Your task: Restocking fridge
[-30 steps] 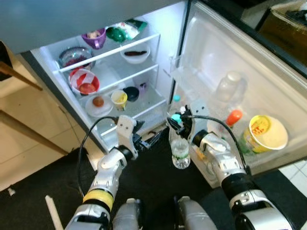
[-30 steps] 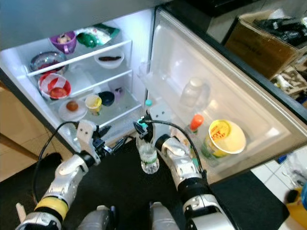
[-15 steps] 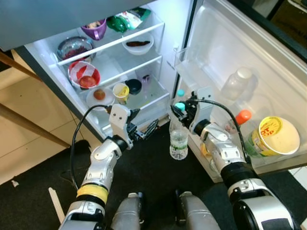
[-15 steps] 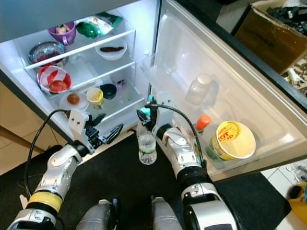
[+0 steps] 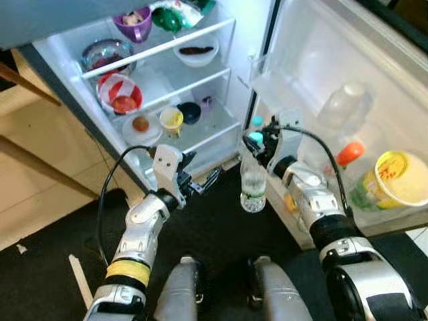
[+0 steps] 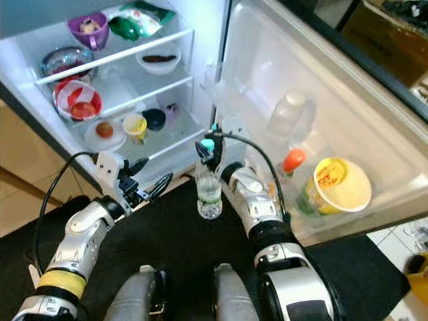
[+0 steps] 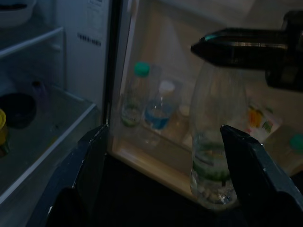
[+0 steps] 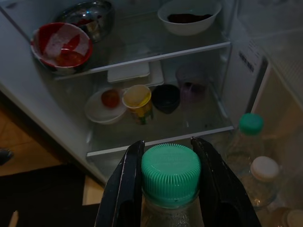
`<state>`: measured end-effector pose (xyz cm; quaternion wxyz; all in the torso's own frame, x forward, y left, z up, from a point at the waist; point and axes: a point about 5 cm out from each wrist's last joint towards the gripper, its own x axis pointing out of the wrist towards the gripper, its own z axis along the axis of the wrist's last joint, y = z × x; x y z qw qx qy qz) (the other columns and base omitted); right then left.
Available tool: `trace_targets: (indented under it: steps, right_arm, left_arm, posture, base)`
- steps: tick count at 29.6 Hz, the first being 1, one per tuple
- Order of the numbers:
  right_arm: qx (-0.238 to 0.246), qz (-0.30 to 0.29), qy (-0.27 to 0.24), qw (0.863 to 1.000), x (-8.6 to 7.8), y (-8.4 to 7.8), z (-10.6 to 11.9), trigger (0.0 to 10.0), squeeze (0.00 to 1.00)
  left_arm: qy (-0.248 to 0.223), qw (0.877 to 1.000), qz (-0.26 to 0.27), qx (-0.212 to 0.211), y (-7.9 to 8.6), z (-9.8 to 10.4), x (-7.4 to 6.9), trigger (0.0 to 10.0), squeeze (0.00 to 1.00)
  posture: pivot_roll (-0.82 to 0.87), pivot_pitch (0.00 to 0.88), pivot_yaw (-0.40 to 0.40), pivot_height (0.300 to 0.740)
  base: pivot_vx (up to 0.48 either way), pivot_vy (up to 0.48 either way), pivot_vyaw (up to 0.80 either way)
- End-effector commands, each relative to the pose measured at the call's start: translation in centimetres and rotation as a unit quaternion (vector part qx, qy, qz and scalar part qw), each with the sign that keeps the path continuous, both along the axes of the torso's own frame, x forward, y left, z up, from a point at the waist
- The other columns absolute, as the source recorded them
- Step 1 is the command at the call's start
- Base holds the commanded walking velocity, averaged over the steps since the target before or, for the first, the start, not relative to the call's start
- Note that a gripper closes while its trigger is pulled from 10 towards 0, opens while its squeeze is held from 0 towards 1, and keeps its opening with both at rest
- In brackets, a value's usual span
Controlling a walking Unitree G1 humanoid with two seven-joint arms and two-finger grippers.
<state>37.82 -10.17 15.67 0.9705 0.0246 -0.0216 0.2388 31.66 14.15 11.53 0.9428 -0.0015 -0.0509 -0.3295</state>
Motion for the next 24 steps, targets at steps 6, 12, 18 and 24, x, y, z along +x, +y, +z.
trace_targets:
  steps: [6, 12, 18, 24]
  right_arm:
    - [-0.019, -0.012, -0.017, 1.000, 0.2, -0.4, 0.3, 10.0, 0.00]
    - [-0.046, -0.044, -0.032, 0.997, 0.8, -1.6, 1.0, 10.0, 0.00]
    - [-0.055, -0.067, -0.047, 0.995, 1.2, -2.8, 1.9, 10.0, 0.00]
    - [-0.075, -0.099, -0.056, 0.991, 1.6, -3.9, 2.4, 10.0, 0.00]
  left_arm:
    - [0.018, 1.000, 0.001, 0.011, 0.5, -0.7, -0.5, 10.0, 0.00]
    - [0.004, 1.000, 0.006, 0.014, 0.9, 0.2, -0.2, 10.0, 0.00]
    - [-0.027, 0.999, 0.019, 0.035, 2.1, 2.0, 0.6, 10.0, 0.00]
    - [-0.041, 0.997, 0.029, 0.058, 3.8, 3.2, 1.2, 10.0, 0.00]
  posture:
    - [0.03, 0.350, -0.004, 0.626]
    - [0.03, 0.348, -0.007, 0.626]
    - [0.04, 0.343, -0.012, 0.626]
    - [0.04, 0.338, -0.018, 0.621]
  base:
    - [0.000, 0.000, 0.00]
    - [0.000, 0.000, 0.00]
    - [0.000, 0.000, 0.00]
    - [0.000, 0.000, 0.00]
